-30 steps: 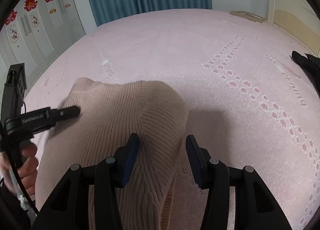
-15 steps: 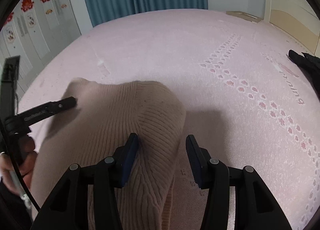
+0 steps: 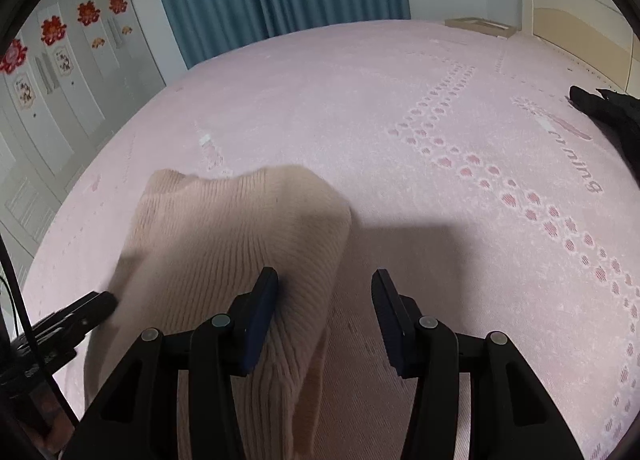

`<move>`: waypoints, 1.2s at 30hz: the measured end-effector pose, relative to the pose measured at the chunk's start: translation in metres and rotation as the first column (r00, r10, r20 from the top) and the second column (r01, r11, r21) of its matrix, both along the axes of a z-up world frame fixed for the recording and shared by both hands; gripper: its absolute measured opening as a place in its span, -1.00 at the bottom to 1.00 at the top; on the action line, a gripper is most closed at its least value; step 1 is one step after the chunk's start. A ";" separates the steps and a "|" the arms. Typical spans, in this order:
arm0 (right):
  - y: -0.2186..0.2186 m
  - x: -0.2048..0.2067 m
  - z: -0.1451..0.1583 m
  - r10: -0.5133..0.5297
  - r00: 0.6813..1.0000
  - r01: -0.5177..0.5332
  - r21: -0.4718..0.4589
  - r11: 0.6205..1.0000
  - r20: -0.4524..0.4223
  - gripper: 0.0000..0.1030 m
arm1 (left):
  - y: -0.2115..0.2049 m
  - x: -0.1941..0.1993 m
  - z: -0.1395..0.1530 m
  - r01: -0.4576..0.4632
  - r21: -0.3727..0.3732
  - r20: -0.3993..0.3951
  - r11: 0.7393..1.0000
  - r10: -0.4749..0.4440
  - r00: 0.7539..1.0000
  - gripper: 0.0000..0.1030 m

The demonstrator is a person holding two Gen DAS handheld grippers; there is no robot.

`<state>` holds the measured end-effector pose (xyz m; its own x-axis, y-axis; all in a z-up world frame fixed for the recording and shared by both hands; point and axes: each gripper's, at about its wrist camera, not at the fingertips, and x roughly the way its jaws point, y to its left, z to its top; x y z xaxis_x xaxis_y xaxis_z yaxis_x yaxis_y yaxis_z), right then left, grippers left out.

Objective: Fold small clothes

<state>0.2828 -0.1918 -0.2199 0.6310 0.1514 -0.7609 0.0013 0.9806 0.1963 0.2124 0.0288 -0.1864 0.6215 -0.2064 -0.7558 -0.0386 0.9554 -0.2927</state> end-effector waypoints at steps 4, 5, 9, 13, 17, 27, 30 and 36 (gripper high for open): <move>-0.003 -0.017 0.002 0.013 1.000 -0.012 -0.010 1.000 0.007 -0.07 | -0.006 -0.002 0.000 0.007 0.038 0.006 0.999 -0.007 1.000 -0.12; -0.003 -0.023 0.004 0.019 1.000 -0.019 -0.016 1.000 0.018 -0.07 | -0.006 -0.001 0.001 0.014 0.047 0.007 0.999 -0.015 1.000 -0.12; -0.005 -0.042 0.006 0.033 0.999 -0.032 -0.029 0.999 0.041 -0.07 | -0.004 -0.015 0.002 0.026 0.042 0.007 0.999 -0.027 1.000 -0.01; -0.005 -0.063 0.004 0.022 0.999 -0.022 -0.023 0.999 0.026 -0.07 | -0.005 -0.030 0.005 0.046 0.079 0.032 0.996 -0.048 0.998 0.11; 0.002 -0.093 0.004 0.017 1.000 -0.017 -0.033 0.999 0.009 -0.05 | 0.001 -0.061 0.004 0.059 0.026 0.018 0.998 -0.059 0.998 0.24; 0.015 -0.160 0.035 -0.012 1.000 0.013 -0.107 0.994 0.010 -0.02 | -0.005 -0.134 0.036 0.020 0.141 0.029 0.990 -0.024 0.999 0.27; 0.009 -0.184 0.065 -0.044 0.998 0.050 -0.099 0.994 0.054 0.43 | -0.010 -0.153 0.066 0.021 0.195 0.046 0.981 -0.030 0.998 0.41; 0.002 -0.224 0.130 -0.034 0.991 0.044 -0.080 0.996 0.128 0.95 | -0.015 -0.195 0.138 -0.030 0.216 0.145 0.976 -0.002 0.989 0.70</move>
<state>0.0584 -0.1899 -0.0903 0.7273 0.0651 -0.6832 0.0201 0.9930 0.1160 0.0178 0.0138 -0.0484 0.7285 -0.0375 -0.6840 -0.0255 0.9963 -0.0817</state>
